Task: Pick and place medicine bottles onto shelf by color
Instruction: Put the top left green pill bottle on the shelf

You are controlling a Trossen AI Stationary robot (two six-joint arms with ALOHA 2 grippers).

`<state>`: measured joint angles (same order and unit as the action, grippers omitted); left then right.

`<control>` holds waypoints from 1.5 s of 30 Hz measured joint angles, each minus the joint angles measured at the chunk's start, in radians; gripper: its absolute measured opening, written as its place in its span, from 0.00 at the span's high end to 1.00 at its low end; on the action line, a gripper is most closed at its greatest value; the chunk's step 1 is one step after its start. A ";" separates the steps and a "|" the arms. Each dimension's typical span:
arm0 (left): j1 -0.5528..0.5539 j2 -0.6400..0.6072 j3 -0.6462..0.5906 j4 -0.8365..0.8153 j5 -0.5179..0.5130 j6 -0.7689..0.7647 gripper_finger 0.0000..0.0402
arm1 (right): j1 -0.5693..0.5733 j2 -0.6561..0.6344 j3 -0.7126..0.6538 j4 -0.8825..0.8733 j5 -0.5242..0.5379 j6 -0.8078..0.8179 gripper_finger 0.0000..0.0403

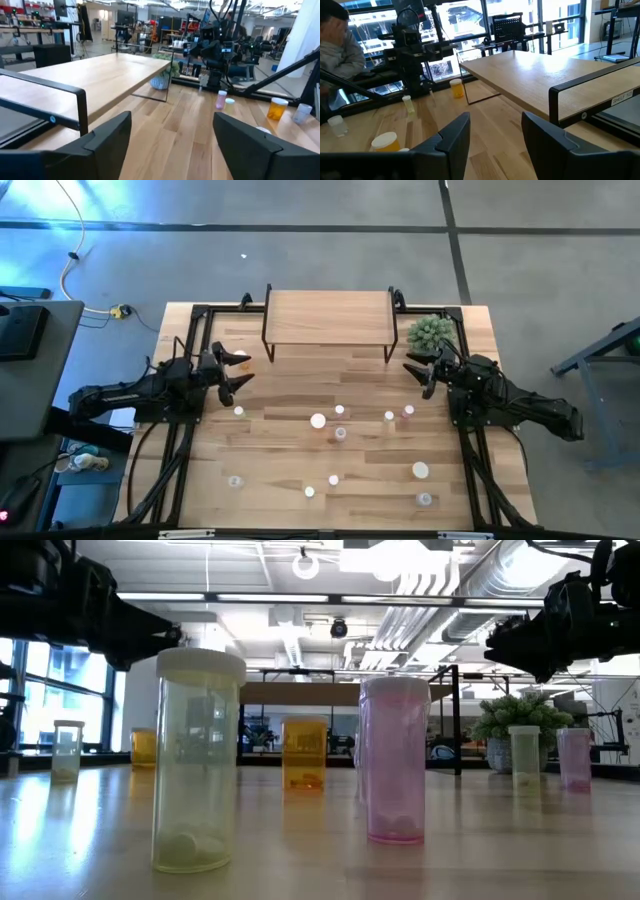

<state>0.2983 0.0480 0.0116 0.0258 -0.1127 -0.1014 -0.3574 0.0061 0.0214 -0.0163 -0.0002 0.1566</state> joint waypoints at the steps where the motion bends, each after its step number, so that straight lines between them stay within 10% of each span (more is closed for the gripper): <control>1: 0.000 0.005 0.000 0.000 0.000 0.000 0.30 | 0.000 0.000 0.000 0.000 0.000 0.000 0.58; 18: 0.000 0.034 0.130 -0.089 0.081 0.158 0.27 | 0.000 0.000 0.000 0.000 0.000 0.000 0.58; 32: 0.000 0.295 0.305 -0.127 0.053 -0.050 0.27 | 0.000 0.000 0.000 0.000 0.000 0.000 0.58; 45: -0.097 0.603 0.707 -0.651 0.056 -0.078 0.27 | 0.000 0.000 0.000 0.000 0.000 0.000 0.58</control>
<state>0.2013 0.6509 0.7188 -0.6255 -0.0566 -0.1799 -0.3576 0.0063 0.0214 -0.0166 -0.0002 0.1567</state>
